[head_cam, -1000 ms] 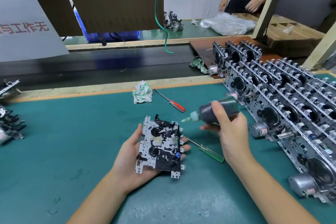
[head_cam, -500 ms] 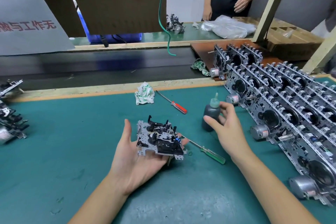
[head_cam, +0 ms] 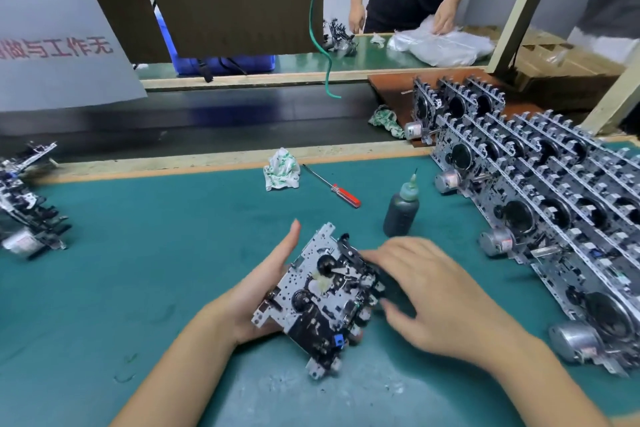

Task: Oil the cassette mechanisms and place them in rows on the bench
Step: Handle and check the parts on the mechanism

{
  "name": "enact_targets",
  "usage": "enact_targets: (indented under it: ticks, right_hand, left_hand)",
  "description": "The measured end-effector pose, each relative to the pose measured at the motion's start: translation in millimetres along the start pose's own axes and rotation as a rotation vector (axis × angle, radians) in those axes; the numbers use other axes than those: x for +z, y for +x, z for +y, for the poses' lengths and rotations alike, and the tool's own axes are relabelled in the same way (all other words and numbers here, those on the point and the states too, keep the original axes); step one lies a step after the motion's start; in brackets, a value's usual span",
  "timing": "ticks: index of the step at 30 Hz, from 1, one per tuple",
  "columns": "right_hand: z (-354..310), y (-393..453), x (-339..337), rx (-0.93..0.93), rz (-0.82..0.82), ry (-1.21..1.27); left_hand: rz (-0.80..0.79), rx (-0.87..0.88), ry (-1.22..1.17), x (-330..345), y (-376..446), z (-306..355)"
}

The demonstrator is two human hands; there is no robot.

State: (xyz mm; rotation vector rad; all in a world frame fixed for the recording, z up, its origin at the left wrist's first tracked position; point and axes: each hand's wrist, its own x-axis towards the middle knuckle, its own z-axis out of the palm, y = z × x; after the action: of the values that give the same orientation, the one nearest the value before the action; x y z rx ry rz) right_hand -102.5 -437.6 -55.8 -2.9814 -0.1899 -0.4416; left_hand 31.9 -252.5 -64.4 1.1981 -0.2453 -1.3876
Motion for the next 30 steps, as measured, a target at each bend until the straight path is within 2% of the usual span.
enact_targets:
  ticks: [3,8,10,11,13,14,16,18,21,25,30]
  right_hand:
    - [1.9,-12.3,1.4,0.039,-0.01,0.008]
    - [0.4,-27.9,3.3,0.092,0.111,-0.021]
    - [-3.4,-35.6,7.4,0.138,0.137,-0.012]
    - [-5.2,-38.5,10.1,0.16,0.142,-0.002]
    - [-8.0,-40.7,15.9,0.165,0.152,-0.011]
    - [-9.2,-40.4,18.4,0.155,0.165,-0.026]
    - [-11.7,-38.3,20.6,0.136,0.192,-0.049]
    - [-13.1,-36.2,20.9,0.109,0.224,-0.067]
    - [-12.4,-35.6,22.0,0.056,0.276,-0.069]
    - [-8.7,-35.6,23.5,0.032,0.272,-0.069]
    - [-8.0,-38.8,21.6,-0.012,0.225,-0.019]
  left_hand:
    - [0.051,-0.035,0.154,-0.4,2.1,2.9]
    - [0.055,-0.021,0.19,-8.7,-4.2,3.8]
    - [0.2,0.08,0.306,-6.2,-11.4,4.3]
    - [0.356,0.14,0.462,-3.7,-18.1,2.3]
    - [0.707,0.246,0.977,0.6,-34.0,-9.5]
    - [0.794,0.241,1.247,4.9,-40.9,-17.4]
    - [0.766,0.243,1.531,17.1,-49.2,-36.6]
    - [0.779,0.235,1.667,28.3,-46.9,-50.9]
    - [0.936,0.326,1.685,37.5,-42.0,-56.9]
    - [0.992,0.512,1.553,36.2,-36.2,-60.5]
    - [1.049,0.58,1.524,35.3,-33.0,-64.6]
